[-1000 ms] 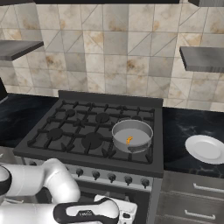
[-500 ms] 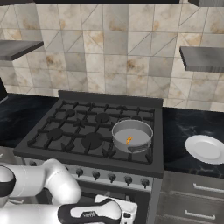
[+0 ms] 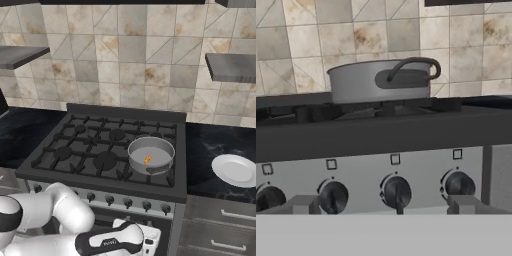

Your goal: Retrieve the frozen meat and place it in the pot on a burner. Then turn the burner on.

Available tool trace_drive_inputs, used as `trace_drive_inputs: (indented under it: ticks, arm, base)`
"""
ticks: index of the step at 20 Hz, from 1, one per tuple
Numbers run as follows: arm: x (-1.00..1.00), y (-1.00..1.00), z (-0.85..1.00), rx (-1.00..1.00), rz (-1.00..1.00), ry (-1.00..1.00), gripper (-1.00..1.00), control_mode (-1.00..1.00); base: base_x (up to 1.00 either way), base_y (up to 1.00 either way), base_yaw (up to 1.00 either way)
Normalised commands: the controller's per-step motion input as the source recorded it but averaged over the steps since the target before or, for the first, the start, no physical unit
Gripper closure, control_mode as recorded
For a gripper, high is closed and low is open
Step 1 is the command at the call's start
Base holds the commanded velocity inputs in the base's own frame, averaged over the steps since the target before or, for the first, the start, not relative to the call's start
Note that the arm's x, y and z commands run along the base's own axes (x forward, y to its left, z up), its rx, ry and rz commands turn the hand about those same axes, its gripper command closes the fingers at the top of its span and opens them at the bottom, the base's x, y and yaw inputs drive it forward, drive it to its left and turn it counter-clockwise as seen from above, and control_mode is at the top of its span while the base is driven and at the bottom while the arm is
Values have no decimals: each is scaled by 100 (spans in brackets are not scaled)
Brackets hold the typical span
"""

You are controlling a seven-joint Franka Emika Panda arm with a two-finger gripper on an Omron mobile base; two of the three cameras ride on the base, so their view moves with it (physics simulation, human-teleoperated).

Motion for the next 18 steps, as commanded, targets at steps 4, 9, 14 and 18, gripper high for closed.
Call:
trace_drive_inputs:
  ticks: [4,9,14,18]
  arm:
    - [0,-17,-4,0,0,0,-100,-100]
    - [0,-33,-5,0,0,0,-100,-100]
    - [2,-32,-8,0,0,0,-100,-100]
    - [9,-27,-10,0,0,0,-100,-100]
  base:
    - [0,0,0]
    - [0,0,0]
    - [0,0,0]
    - [0,0,0]
